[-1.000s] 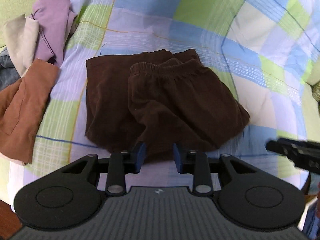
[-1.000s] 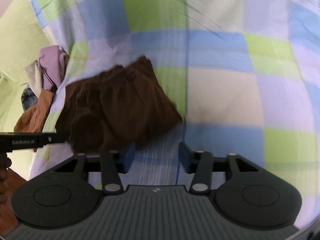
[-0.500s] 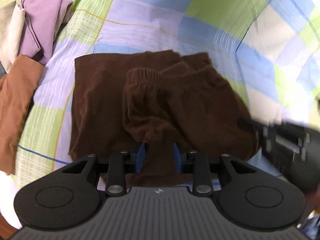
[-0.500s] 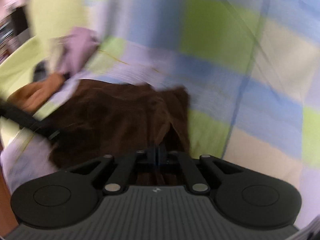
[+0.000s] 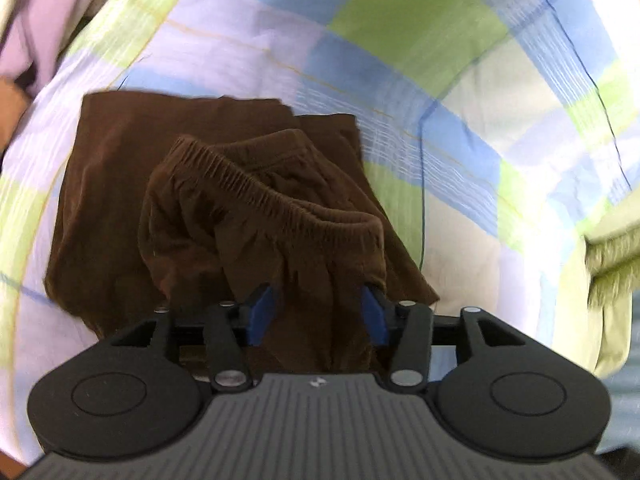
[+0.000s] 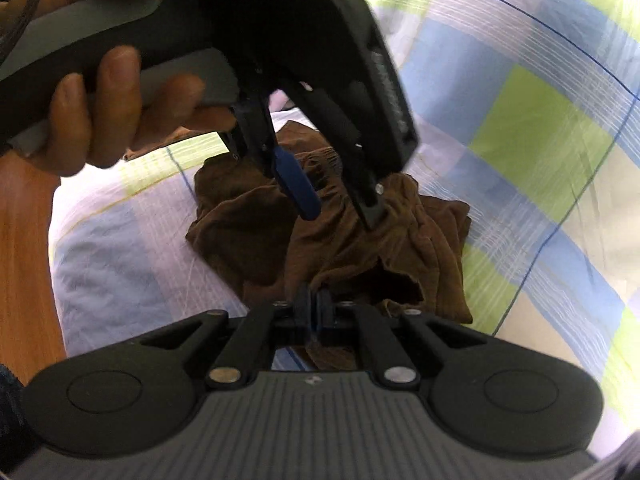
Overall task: Fold clothes
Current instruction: 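Grasp the shorts waistband with the left gripper while the right gripper grasps beside it, then lift the shorts by the waistband with both grippers and shake them out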
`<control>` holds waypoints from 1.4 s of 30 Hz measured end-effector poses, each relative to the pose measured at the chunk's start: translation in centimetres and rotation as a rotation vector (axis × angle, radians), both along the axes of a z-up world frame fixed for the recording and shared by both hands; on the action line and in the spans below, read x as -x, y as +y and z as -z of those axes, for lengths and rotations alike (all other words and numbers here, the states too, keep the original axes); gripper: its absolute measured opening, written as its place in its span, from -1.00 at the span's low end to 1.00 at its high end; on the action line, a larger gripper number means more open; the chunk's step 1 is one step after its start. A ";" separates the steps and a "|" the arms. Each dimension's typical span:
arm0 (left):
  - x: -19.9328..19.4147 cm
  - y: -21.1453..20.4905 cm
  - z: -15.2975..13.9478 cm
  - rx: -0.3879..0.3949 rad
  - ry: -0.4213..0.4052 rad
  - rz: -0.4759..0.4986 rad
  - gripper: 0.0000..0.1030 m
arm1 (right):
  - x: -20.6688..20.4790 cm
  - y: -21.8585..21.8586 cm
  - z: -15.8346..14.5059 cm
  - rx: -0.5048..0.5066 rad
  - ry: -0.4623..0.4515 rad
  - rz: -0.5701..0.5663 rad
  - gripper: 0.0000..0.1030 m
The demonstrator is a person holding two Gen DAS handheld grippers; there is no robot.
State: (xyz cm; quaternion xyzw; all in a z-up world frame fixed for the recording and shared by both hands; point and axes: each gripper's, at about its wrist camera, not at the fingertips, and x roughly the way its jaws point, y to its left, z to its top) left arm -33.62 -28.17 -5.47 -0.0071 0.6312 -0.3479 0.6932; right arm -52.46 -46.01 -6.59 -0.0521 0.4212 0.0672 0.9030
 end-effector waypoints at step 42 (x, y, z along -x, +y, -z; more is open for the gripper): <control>11.0 4.8 -0.8 -0.306 -0.274 -0.363 -0.76 | -9.7 -11.2 4.0 -0.226 -0.111 -0.107 -0.71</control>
